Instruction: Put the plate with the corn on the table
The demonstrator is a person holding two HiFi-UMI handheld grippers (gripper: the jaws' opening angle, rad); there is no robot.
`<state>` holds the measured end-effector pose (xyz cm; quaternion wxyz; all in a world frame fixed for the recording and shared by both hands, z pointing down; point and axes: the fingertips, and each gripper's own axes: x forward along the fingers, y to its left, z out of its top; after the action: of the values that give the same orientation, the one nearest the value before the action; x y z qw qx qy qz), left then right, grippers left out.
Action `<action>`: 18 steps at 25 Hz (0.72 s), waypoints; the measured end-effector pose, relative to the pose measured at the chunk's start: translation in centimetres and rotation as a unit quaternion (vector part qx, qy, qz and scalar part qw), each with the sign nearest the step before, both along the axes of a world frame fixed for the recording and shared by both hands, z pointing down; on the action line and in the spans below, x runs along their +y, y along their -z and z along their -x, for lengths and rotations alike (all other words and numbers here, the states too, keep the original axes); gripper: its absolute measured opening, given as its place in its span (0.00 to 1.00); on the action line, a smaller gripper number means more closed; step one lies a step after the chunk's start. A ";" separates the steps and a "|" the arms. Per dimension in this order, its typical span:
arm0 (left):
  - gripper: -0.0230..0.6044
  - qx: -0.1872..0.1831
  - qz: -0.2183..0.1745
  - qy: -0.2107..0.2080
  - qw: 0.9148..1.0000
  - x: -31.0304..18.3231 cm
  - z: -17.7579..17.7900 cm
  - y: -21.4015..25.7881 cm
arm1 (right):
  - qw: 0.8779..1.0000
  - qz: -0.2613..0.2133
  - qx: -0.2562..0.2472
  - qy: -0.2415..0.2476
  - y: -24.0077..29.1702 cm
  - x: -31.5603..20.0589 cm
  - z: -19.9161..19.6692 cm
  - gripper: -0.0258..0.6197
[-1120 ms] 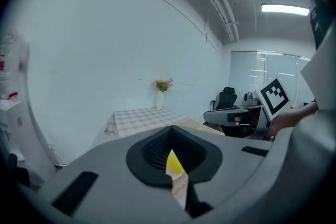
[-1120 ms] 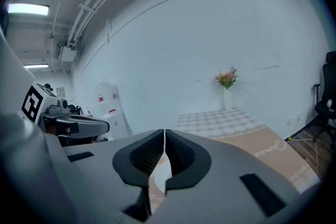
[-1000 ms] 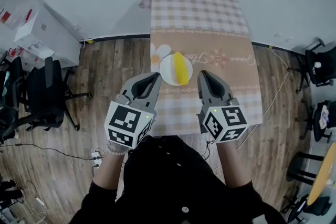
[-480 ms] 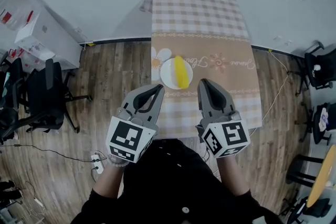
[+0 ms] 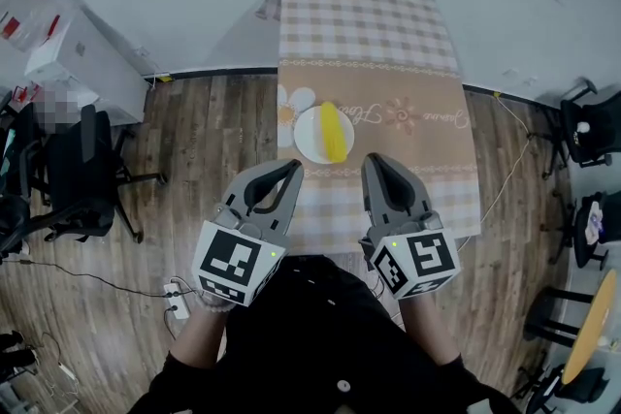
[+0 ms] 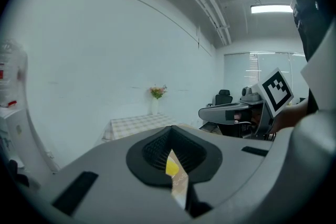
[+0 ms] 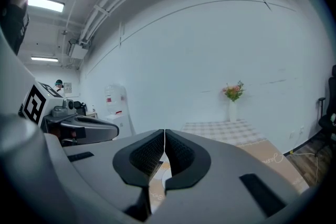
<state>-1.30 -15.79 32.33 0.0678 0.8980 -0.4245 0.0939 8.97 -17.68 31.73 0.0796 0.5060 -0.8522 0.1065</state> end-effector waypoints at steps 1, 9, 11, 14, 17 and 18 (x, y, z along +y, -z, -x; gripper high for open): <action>0.06 0.000 -0.001 0.001 1.000 0.0 0.0 0.1 | 1.000 0.000 0.001 0.001 0.0 0.0 0.1 0.11; 0.06 0.000 -0.002 -0.003 1.000 0.0 -0.1 0.4 | 1.000 -0.008 0.021 0.013 0.3 0.1 0.8 0.11; 0.06 0.003 0.005 0.000 1.000 0.0 -0.2 0.4 | 1.000 -0.010 0.023 0.017 0.3 0.1 1.0 0.11; 0.06 0.000 -0.001 -0.006 1.000 0.1 -0.3 0.3 | 0.999 -0.010 0.023 0.020 0.3 0.3 1.3 0.11; 0.06 0.000 -0.004 -0.009 1.000 0.1 -0.3 0.3 | 0.999 -0.011 0.022 0.023 0.5 0.2 1.5 0.11; 0.06 0.000 -0.004 -0.009 1.000 0.1 -0.3 0.3 | 0.999 -0.010 0.022 0.023 0.5 0.2 1.6 0.11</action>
<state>-0.98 -15.72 32.04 0.0635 0.9018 -0.4172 0.0929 7.40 -17.47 31.26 0.0954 0.4890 -0.8629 0.0846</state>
